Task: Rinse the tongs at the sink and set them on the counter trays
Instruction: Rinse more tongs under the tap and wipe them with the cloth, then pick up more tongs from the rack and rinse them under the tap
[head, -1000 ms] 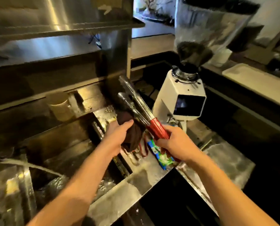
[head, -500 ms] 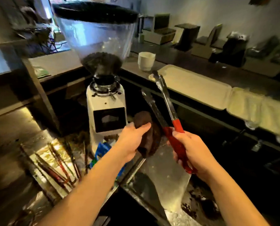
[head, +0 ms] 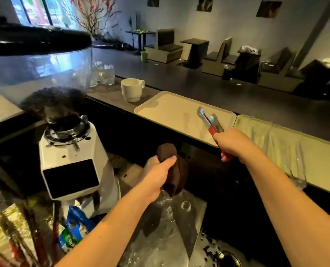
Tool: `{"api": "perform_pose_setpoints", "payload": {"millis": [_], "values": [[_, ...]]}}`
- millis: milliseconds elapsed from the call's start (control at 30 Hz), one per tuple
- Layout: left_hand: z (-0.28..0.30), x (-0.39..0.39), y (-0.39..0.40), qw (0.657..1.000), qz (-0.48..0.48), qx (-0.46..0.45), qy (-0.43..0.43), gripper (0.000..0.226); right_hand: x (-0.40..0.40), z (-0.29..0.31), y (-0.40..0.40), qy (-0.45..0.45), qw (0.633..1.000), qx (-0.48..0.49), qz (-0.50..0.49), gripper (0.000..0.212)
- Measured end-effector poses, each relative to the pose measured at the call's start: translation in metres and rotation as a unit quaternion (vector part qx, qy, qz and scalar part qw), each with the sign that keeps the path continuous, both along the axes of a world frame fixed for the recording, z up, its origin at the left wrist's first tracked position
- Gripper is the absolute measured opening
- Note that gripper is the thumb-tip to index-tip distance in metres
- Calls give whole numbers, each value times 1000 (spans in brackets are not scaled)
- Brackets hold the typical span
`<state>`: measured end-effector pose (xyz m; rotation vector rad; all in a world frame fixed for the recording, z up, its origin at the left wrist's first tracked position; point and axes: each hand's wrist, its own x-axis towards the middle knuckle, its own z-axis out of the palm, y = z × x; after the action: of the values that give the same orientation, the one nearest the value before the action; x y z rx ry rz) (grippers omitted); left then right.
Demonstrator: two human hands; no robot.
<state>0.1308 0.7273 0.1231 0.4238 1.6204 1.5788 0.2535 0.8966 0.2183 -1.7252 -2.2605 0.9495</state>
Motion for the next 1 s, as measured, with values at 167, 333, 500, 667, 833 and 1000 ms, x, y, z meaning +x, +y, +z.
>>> {"api": "perform_pose_setpoints", "payload": {"millis": [167, 333, 500, 667, 833, 1000], "values": [[-5, -4, 11, 1000, 0, 10, -4, 25, -20, -6, 20, -168, 976, 121, 73, 29], [-6, -9, 12, 1000, 8, 9, -3, 15, -31, -24, 33, -176, 970, 155, 58, 37], [0, -12, 3, 1000, 4, 19, -4, 27, -40, -28, 41, -126, 976, 178, 11, 49], [-2, -19, -17, 999, 27, 31, -20, 20, -36, -16, 19, -176, 931, 320, 12, 50], [-6, -29, -48, 996, 59, 44, -58, 21, -45, -11, -38, -46, 958, 255, 124, 27], [-16, -45, -106, 990, 107, 36, -82, 21, -70, -29, -123, 103, 966, 68, 228, 11]]}}
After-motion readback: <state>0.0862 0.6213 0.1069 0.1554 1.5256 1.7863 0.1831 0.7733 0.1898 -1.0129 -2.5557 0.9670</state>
